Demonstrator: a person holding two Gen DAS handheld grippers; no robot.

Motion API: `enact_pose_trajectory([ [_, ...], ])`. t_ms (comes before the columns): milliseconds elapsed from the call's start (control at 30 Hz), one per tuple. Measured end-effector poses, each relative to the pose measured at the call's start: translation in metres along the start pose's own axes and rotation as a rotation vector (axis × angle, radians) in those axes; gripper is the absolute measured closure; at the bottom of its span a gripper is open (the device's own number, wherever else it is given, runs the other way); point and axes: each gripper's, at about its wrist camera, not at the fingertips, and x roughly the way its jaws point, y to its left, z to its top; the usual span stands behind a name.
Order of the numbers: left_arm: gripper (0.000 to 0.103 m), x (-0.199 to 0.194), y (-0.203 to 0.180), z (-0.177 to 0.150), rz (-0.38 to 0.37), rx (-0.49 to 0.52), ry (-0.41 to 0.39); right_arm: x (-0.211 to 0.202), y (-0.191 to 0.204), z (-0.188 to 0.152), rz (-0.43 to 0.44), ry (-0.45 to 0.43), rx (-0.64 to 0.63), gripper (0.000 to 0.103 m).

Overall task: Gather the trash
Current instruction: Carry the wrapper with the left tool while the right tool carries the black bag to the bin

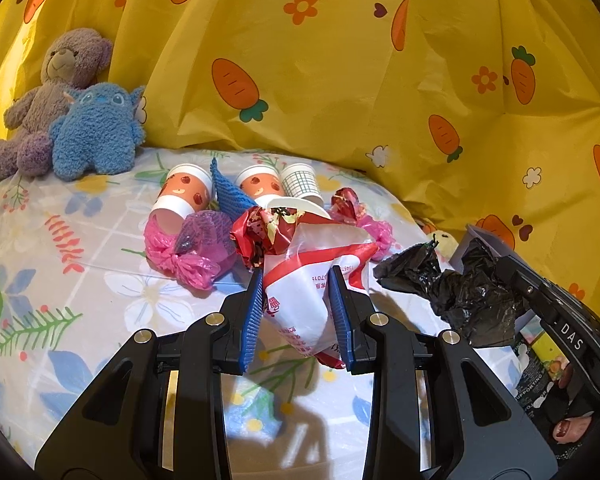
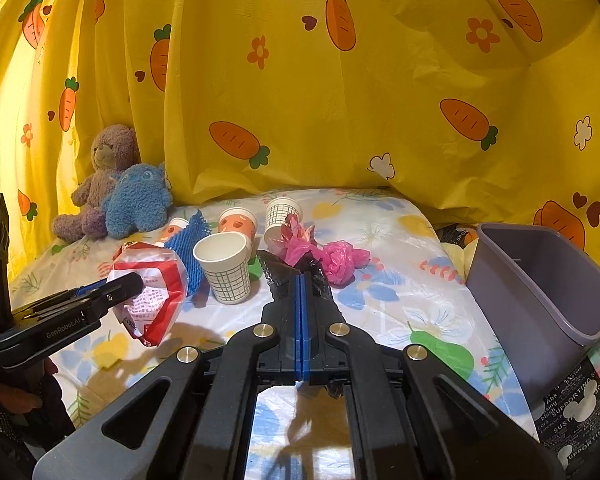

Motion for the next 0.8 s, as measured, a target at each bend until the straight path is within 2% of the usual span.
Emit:
enact_pose_trajectory([
  [433, 0.072, 0.001, -0.023, 0.002, -0.017, 0.042, -0.007, -0.018, -0.015, 0.002, -0.006, -0.040, 0.035, 0.102],
  [800, 0.072, 0.009, -0.055, 0.015, -0.076, 0.099, -0.020, -0.027, -0.036, 0.010, -0.044, -0.067, 0.057, 0.102],
])
